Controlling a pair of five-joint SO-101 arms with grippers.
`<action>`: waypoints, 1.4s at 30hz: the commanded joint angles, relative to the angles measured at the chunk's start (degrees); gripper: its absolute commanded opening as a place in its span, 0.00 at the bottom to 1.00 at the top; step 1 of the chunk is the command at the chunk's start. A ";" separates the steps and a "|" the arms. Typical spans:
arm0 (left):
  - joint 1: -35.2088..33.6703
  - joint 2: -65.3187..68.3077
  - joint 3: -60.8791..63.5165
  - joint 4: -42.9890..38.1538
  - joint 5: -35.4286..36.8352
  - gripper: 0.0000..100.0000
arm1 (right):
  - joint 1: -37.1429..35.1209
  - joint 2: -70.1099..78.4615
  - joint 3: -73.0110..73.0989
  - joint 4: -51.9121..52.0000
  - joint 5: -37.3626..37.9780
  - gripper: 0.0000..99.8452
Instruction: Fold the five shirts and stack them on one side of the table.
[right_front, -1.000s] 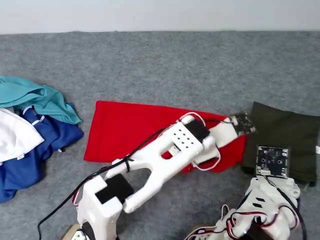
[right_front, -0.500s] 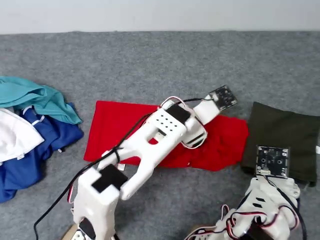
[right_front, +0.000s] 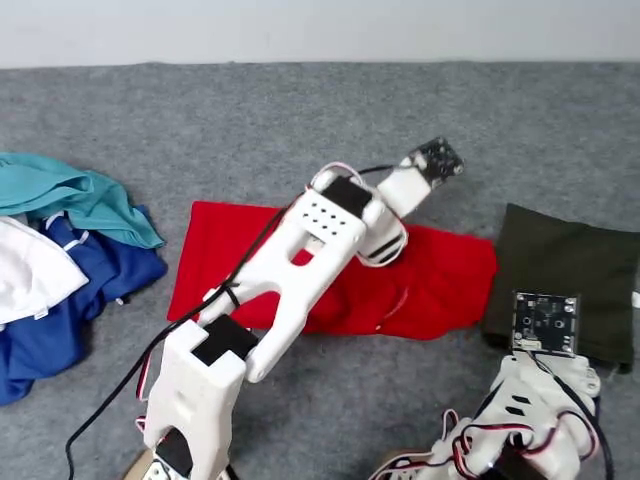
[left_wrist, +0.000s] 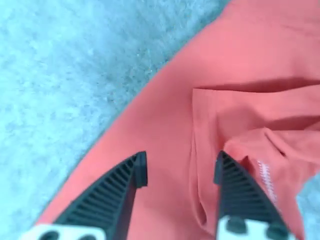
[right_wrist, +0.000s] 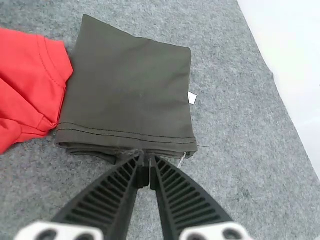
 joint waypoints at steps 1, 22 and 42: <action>0.62 -1.32 -10.33 9.32 -0.53 0.22 | 0.66 0.48 -0.79 0.13 -0.18 0.01; 11.96 -3.43 4.62 17.32 -2.81 0.18 | 0.66 0.48 -0.79 0.04 -0.18 0.01; -7.21 4.75 6.81 2.46 -10.99 0.18 | 0.57 0.57 -0.79 0.13 -0.18 0.01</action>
